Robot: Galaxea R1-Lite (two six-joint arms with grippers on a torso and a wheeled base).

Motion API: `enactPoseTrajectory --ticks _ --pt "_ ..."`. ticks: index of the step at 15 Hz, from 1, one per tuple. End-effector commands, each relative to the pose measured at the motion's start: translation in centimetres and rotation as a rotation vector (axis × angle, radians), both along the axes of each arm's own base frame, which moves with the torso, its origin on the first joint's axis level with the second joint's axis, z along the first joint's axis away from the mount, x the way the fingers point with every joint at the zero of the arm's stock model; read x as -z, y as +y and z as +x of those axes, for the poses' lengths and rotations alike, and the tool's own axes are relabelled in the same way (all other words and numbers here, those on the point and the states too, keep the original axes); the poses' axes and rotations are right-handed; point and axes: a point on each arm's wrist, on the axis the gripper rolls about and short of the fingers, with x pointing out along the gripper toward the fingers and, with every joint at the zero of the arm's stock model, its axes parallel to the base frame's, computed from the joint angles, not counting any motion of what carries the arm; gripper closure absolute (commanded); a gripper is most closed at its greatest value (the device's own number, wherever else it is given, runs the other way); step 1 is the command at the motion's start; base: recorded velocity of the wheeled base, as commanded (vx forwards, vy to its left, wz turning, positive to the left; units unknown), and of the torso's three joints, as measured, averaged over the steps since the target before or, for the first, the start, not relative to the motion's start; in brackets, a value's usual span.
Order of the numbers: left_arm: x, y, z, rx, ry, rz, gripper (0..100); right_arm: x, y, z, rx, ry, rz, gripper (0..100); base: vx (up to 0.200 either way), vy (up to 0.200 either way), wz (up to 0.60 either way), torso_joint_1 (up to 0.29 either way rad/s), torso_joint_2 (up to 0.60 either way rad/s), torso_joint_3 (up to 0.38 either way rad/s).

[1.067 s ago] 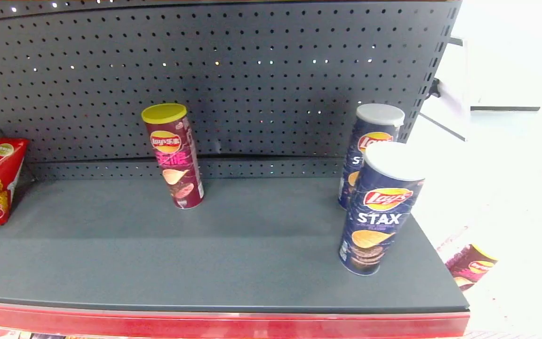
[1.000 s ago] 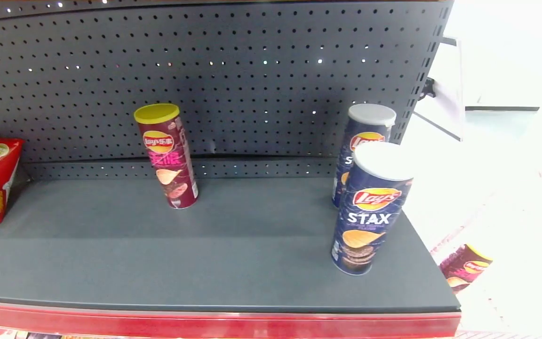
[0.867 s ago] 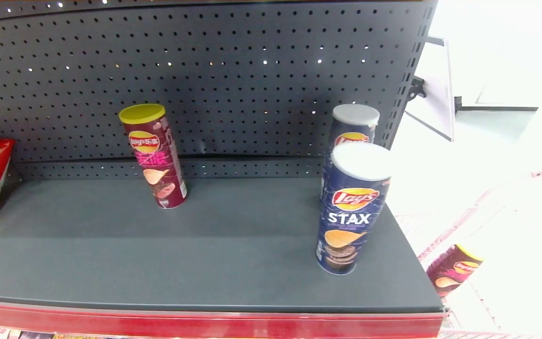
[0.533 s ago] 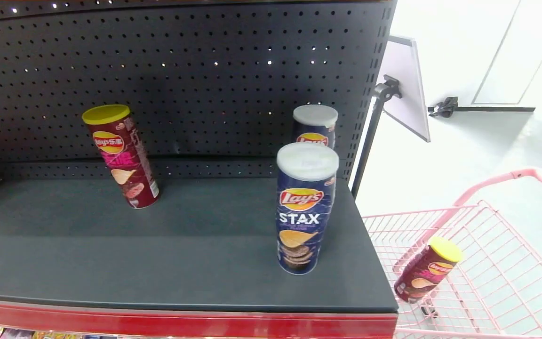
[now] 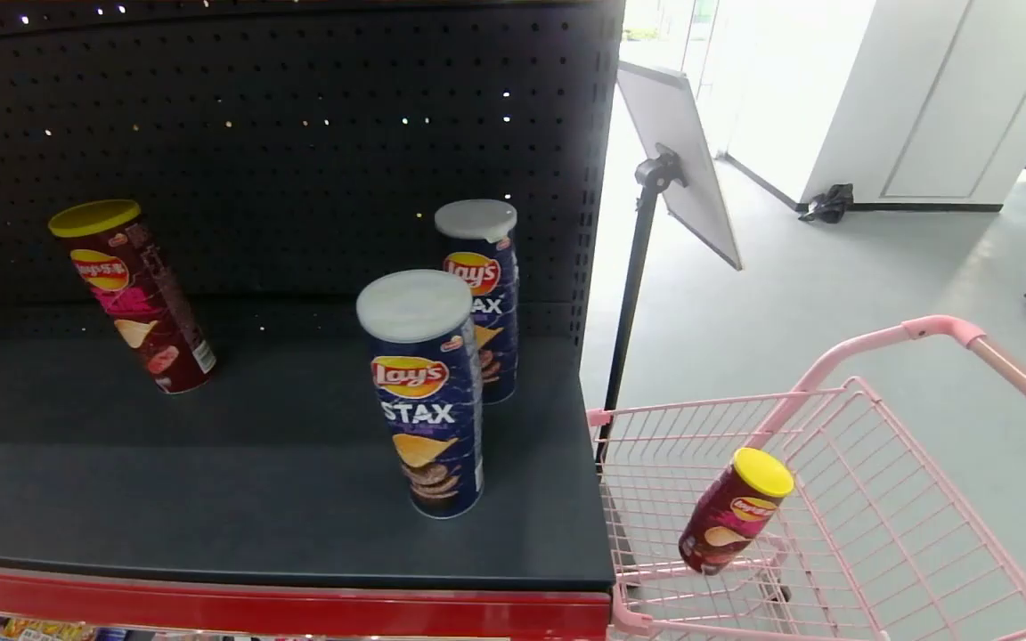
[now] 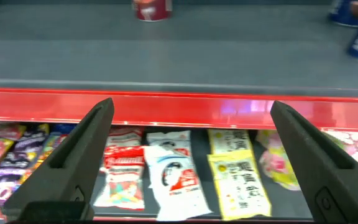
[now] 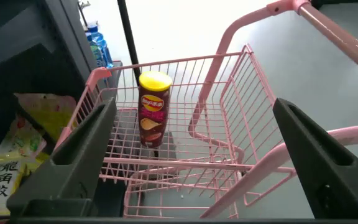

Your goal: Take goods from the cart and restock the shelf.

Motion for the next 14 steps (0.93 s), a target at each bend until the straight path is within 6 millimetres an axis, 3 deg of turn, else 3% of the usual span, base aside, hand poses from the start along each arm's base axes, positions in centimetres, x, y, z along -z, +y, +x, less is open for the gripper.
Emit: enactPoseTrajectory --ticks 1,4,14 --pt "0.00 0.00 0.01 -0.001 0.002 0.000 0 0.00 0.00 0.00 0.000 0.000 -0.001 0 0.000 -0.200 0.00 0.002 0.00 0.002" --pt "0.00 0.00 0.01 -0.001 0.002 -0.002 0 0.00 0.00 0.01 0.000 0.001 -0.001 0 0.000 -0.200 0.00 0.004 0.00 0.004" --pt "0.00 0.00 0.01 -0.002 0.001 -0.010 0 0.00 0.00 0.00 0.000 0.000 -0.001 0 0.000 0.000 0.00 0.000 0.00 0.000"
